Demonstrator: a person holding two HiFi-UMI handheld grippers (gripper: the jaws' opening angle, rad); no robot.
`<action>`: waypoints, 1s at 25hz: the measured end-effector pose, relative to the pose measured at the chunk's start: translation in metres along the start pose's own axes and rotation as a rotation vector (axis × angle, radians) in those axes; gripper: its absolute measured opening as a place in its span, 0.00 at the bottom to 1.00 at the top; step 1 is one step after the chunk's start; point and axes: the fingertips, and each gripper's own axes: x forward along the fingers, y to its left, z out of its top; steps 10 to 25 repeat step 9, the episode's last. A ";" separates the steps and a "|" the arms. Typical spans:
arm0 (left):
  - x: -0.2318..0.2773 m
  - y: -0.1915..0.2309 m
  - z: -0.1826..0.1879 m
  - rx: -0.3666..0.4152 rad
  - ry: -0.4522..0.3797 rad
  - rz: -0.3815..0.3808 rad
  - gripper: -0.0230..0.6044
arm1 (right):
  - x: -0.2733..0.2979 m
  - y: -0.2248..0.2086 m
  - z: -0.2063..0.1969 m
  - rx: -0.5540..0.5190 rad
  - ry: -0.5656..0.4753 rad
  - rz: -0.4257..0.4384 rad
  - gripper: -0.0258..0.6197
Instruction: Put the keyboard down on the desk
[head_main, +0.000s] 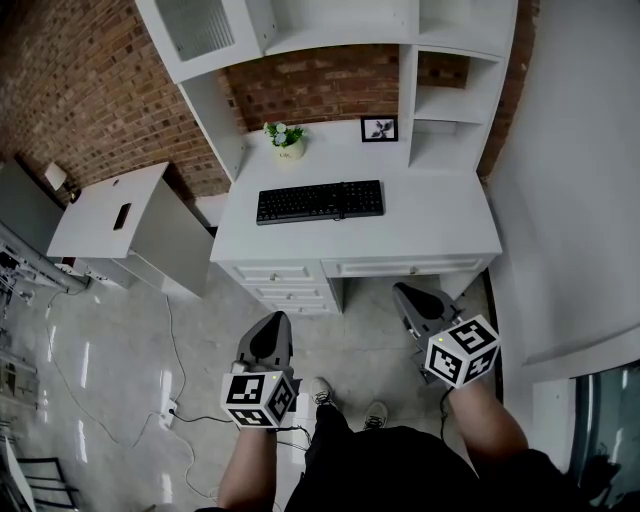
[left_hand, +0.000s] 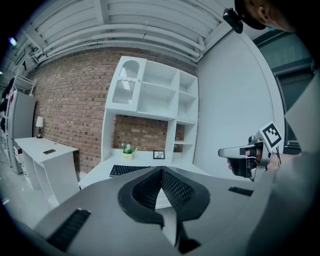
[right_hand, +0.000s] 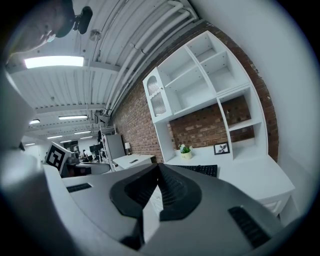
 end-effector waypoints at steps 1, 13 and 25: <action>0.001 -0.001 -0.001 0.000 0.000 0.000 0.07 | 0.000 -0.001 -0.001 0.000 0.001 0.000 0.07; 0.003 0.000 0.000 -0.009 0.013 -0.003 0.07 | 0.003 -0.003 0.001 0.008 0.010 -0.001 0.07; 0.003 0.000 0.000 -0.009 0.013 -0.003 0.07 | 0.003 -0.003 0.001 0.008 0.010 -0.001 0.07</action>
